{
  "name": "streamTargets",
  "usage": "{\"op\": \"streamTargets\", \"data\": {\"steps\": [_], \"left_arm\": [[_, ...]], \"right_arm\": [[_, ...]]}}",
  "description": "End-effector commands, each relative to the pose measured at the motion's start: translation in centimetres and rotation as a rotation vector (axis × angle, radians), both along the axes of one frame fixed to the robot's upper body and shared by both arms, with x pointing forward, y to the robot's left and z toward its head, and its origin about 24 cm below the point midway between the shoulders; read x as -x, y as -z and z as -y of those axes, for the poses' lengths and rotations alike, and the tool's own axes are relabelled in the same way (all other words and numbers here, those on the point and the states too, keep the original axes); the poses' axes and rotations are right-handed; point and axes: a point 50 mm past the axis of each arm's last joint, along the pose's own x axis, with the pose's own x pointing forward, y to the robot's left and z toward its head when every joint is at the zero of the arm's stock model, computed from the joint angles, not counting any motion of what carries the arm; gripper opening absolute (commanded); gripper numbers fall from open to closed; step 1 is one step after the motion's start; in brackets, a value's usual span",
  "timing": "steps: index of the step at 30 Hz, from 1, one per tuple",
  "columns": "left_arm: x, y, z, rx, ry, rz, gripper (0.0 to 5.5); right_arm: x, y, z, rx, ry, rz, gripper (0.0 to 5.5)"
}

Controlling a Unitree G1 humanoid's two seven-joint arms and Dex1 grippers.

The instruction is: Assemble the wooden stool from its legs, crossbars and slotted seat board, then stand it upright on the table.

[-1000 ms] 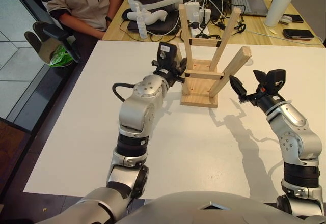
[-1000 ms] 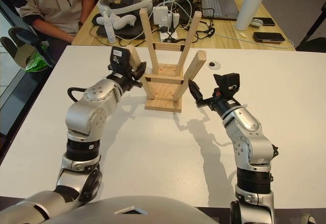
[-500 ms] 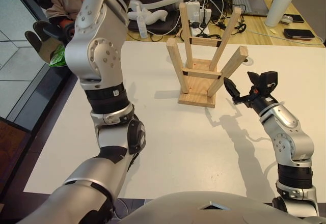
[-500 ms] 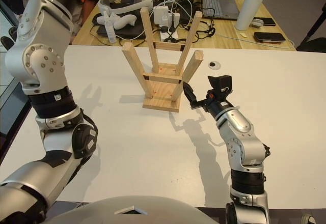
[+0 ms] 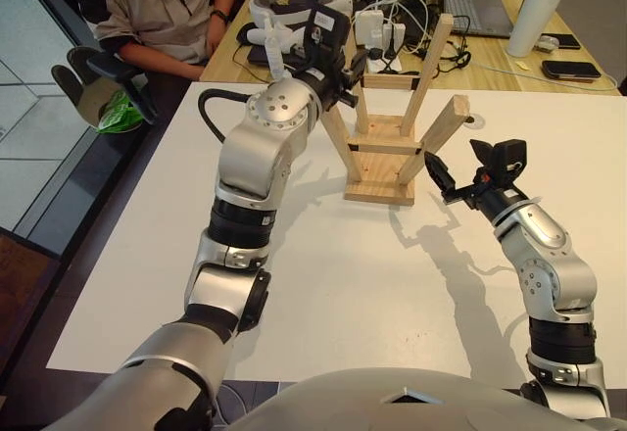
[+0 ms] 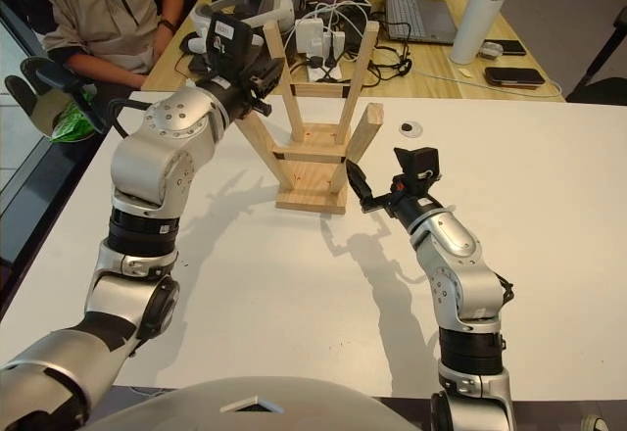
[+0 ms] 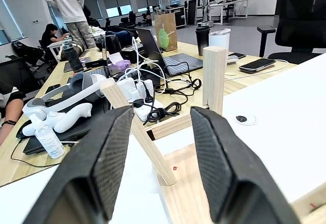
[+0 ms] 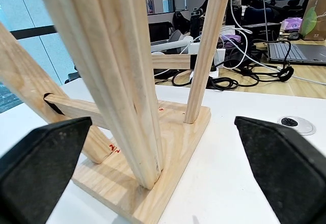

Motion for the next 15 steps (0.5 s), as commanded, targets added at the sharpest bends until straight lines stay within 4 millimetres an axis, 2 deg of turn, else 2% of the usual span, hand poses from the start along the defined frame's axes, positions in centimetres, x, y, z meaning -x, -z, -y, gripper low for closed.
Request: {"op": "streamTargets", "data": {"steps": [1,4,6,8,9,11,12,14,15], "left_arm": [[-0.7,-2.3,-1.1,0.148,-0.06,0.051,2.05],[-0.1,-6.2,-1.9,0.301,-0.043,0.173,2.05],[0.5,-7.9,-3.4,0.396,-0.048,0.217,2.05],[1.1,-8.6,-5.1,0.458,-0.075,0.242,2.05],[1.4,-8.7,-6.0,0.478,-0.091,0.246,2.05],[2.0,-7.5,-10.1,0.536,-0.234,0.226,2.05],[2.4,-6.6,-12.1,0.547,-0.312,0.212,2.09],[3.2,-5.1,-14.3,0.524,-0.41,0.191,1.9],[3.7,-3.6,-15.3,0.484,-0.472,0.152,1.81]], "right_arm": [[0.0,0.1,0.2,-0.01,0.01,-0.011,5.2],[0.4,-0.8,0.3,-0.016,-0.027,0.027,5.2],[1.1,-1.9,0.1,-0.045,-0.074,0.053,5.2],[2.0,-2.8,0.0,-0.065,-0.108,0.061,5.2],[2.4,-3.1,-0.1,-0.071,-0.118,0.056,5.2],[3.2,-3.4,0.4,-0.066,-0.035,0.029,5.2],[3.5,-3.8,0.8,-0.07,0.023,0.034,5.01],[3.5,-4.4,1.4,-0.094,0.098,0.042,4.71],[3.2,-4.6,2.0,-0.097,0.156,0.047,4.53]]}}
